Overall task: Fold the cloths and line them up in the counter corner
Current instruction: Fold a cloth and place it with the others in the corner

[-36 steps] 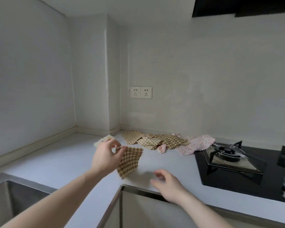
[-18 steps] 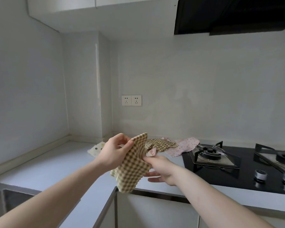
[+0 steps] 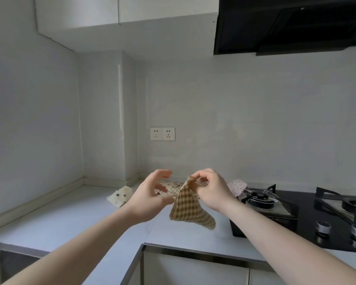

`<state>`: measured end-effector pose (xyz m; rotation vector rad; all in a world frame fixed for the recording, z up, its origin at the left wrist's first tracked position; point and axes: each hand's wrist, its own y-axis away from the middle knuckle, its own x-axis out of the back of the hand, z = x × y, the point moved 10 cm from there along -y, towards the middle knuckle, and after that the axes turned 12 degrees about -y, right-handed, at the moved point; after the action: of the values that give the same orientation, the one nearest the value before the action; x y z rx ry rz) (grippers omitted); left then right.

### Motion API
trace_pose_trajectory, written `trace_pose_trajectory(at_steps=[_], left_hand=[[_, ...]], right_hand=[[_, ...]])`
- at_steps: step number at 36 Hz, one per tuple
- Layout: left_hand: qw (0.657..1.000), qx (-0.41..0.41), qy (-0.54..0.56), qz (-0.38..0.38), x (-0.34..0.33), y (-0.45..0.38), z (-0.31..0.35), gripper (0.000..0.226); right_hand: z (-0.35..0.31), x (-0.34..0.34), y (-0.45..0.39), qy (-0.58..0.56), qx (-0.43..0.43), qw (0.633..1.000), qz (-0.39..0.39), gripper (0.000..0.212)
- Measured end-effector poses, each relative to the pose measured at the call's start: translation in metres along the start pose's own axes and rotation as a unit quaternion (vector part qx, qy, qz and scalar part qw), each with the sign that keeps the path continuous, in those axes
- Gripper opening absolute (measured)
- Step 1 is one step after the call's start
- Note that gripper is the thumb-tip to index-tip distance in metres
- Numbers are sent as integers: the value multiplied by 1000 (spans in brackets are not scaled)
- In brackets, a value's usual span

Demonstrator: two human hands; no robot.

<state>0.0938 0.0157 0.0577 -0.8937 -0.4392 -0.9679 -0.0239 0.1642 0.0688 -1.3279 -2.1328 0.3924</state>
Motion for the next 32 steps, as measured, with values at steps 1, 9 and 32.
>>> trace_pose_trajectory(at_steps=[1, 9, 32], left_hand=[[1000, -10, 20, -5, -2, -1, 5, 57], [999, -24, -14, -17, -13, -20, 27, 36], [984, 1, -158, 78, -9, -93, 20, 49]], right_hand=[[-8, 3, -1, 21, 17, 1000, 0, 11], [-21, 11, -11, 95, 25, 995, -29, 8], [80, 13, -19, 145, -143, 965, -167, 19]])
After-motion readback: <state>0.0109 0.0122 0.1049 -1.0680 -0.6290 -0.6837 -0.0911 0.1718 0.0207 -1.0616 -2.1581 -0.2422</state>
